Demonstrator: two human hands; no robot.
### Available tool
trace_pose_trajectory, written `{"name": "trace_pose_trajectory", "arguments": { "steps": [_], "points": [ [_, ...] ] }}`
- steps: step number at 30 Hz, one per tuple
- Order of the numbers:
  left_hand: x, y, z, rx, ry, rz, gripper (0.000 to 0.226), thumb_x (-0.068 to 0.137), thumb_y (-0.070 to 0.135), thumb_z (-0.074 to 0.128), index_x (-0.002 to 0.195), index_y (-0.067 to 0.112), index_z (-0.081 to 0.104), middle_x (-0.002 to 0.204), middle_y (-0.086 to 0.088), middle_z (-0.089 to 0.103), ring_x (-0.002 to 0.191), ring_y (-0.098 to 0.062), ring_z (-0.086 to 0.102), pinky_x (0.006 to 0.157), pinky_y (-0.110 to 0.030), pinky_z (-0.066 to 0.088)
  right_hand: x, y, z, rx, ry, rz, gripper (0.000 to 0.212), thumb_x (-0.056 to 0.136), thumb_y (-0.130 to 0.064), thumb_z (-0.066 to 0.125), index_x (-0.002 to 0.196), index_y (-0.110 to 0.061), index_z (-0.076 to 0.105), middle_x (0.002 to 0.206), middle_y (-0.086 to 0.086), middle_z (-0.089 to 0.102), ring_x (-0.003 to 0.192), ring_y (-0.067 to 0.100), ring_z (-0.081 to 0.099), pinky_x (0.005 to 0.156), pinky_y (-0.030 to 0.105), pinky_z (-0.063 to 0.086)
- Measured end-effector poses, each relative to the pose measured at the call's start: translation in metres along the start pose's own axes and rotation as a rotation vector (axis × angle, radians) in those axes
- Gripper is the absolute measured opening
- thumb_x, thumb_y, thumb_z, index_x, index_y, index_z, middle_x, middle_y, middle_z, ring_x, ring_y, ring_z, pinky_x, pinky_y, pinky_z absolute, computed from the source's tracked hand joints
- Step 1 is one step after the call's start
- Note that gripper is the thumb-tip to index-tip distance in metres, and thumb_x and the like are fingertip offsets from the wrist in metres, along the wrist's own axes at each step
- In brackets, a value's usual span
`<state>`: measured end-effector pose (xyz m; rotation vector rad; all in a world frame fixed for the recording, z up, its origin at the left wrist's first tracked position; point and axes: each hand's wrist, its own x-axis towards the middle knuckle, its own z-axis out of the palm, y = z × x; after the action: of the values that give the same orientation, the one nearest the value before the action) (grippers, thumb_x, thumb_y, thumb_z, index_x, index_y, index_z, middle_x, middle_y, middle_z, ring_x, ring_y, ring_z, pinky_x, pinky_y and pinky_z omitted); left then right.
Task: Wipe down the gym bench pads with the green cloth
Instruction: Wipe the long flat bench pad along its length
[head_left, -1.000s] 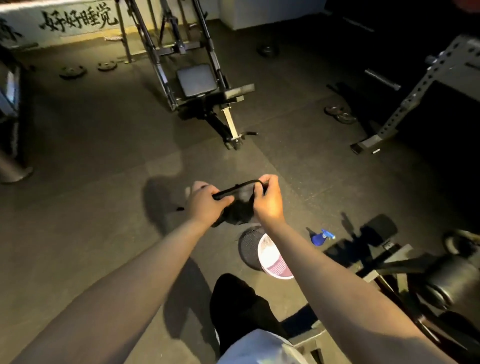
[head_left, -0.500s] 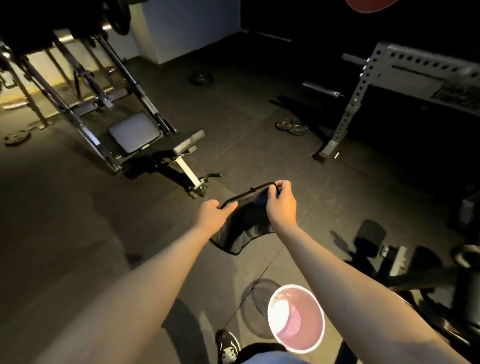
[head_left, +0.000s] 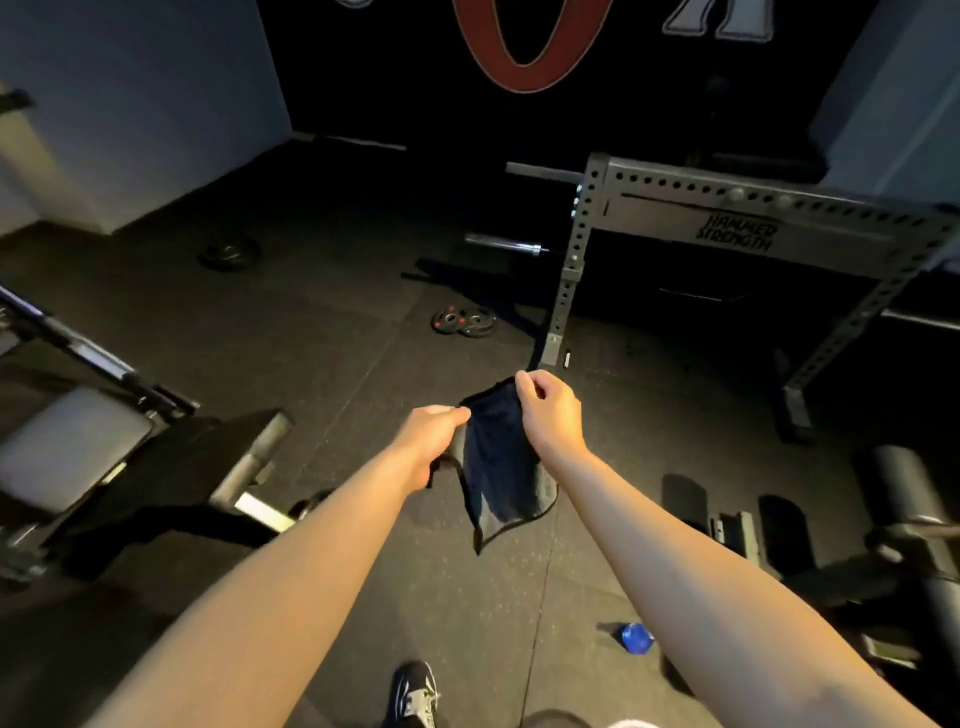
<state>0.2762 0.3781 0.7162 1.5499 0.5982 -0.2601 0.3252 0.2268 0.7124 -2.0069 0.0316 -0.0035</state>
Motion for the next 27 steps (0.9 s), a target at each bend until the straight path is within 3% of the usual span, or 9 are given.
{"name": "trace_pose_trajectory", "arguments": {
  "steps": [3, 7, 11, 14, 18, 20, 22, 24, 27],
  "points": [
    [0.057, 0.05, -0.011, 0.065, -0.068, 0.08, 0.021, 0.102, 0.012, 0.051, 0.105, 0.018, 0.071, 0.109, -0.014, 0.073, 0.098, -0.026, 0.065, 0.075, -0.036, 0.046, 0.053, -0.026, 0.021, 0.043, 0.03, 0.004, 0.026, 0.102, -0.036, 0.051, 0.09, -0.019, 0.068, 0.086, -0.002, 0.067, 0.086, 0.016, 0.062, 0.076, 0.035, 0.051],
    [0.134, 0.114, -0.015, 0.048, -0.14, 0.137, 0.026, 0.101, 0.011, 0.049, 0.118, 0.015, 0.068, 0.105, -0.004, 0.074, 0.105, -0.021, 0.067, 0.089, -0.035, 0.052, 0.133, -0.05, 0.037, 0.075, 0.029, -0.007, 0.023, 0.101, -0.039, 0.053, 0.095, -0.026, 0.071, 0.088, -0.009, 0.069, 0.088, 0.008, 0.064, 0.08, 0.032, 0.053],
    [0.204, 0.17, -0.009, 0.003, -0.178, 0.185, 0.021, 0.101, 0.015, 0.052, 0.108, 0.013, 0.072, 0.103, -0.009, 0.074, 0.101, -0.019, 0.067, 0.091, -0.035, 0.051, 0.206, -0.069, 0.049, 0.166, 0.023, 0.008, 0.019, 0.099, -0.037, 0.056, 0.095, -0.03, 0.074, 0.089, -0.014, 0.071, 0.09, 0.001, 0.065, 0.085, 0.028, 0.054],
    [0.276, 0.208, 0.001, -0.015, -0.192, 0.208, 0.026, 0.102, 0.022, 0.053, 0.122, 0.014, 0.068, 0.111, -0.004, 0.073, 0.106, -0.017, 0.066, 0.099, -0.037, 0.049, 0.274, -0.079, 0.064, 0.211, -0.007, 0.028, 0.023, 0.1, -0.033, 0.055, 0.093, -0.026, 0.076, 0.085, -0.011, 0.072, 0.084, 0.0, 0.065, 0.076, 0.02, 0.05],
    [0.377, 0.265, 0.014, -0.011, -0.216, 0.237, 0.029, 0.104, 0.027, 0.05, 0.117, 0.014, 0.072, 0.11, -0.008, 0.074, 0.102, -0.019, 0.067, 0.099, -0.038, 0.048, 0.385, -0.084, 0.085, 0.28, -0.036, 0.074, 0.025, 0.1, -0.033, 0.055, 0.095, -0.018, 0.075, 0.087, -0.001, 0.073, 0.078, 0.003, 0.066, 0.065, 0.014, 0.046],
    [0.436, 0.297, 0.016, 0.005, -0.225, 0.233, 0.03, 0.102, 0.034, 0.052, 0.112, 0.017, 0.074, 0.106, -0.006, 0.075, 0.101, -0.018, 0.067, 0.099, -0.038, 0.047, 0.449, -0.085, 0.098, 0.265, -0.062, 0.086, 0.027, 0.1, -0.031, 0.055, 0.093, -0.013, 0.074, 0.088, 0.008, 0.071, 0.073, 0.008, 0.064, 0.062, 0.016, 0.047],
    [0.476, 0.323, 0.011, 0.021, -0.217, 0.223, 0.04, 0.092, 0.045, 0.059, 0.121, 0.02, 0.071, 0.117, -0.002, 0.073, 0.113, -0.017, 0.065, 0.107, -0.04, 0.046, 0.495, -0.09, 0.107, 0.205, -0.097, 0.085, 0.028, 0.098, -0.032, 0.055, 0.095, -0.011, 0.073, 0.091, 0.013, 0.069, 0.072, 0.019, 0.063, 0.063, 0.026, 0.047],
    [0.528, 0.354, 0.0, 0.005, -0.178, 0.218, 0.046, 0.091, 0.039, 0.063, 0.134, 0.021, 0.063, 0.13, 0.002, 0.066, 0.124, -0.016, 0.059, 0.112, -0.042, 0.042, 0.556, -0.101, 0.127, 0.146, -0.148, 0.049, 0.027, 0.096, -0.032, 0.054, 0.097, -0.011, 0.072, 0.09, 0.013, 0.069, 0.075, 0.025, 0.06, 0.066, 0.036, 0.048],
    [0.578, 0.389, -0.023, 0.038, -0.106, 0.256, 0.034, 0.098, 0.024, 0.061, 0.131, 0.022, 0.065, 0.13, 0.004, 0.064, 0.122, -0.014, 0.058, 0.109, -0.037, 0.044, 0.615, -0.117, 0.156, 0.107, -0.204, -0.003, 0.022, 0.097, -0.028, 0.053, 0.094, -0.026, 0.075, 0.084, -0.003, 0.07, 0.076, 0.01, 0.061, 0.072, 0.026, 0.049]
  ]
}}
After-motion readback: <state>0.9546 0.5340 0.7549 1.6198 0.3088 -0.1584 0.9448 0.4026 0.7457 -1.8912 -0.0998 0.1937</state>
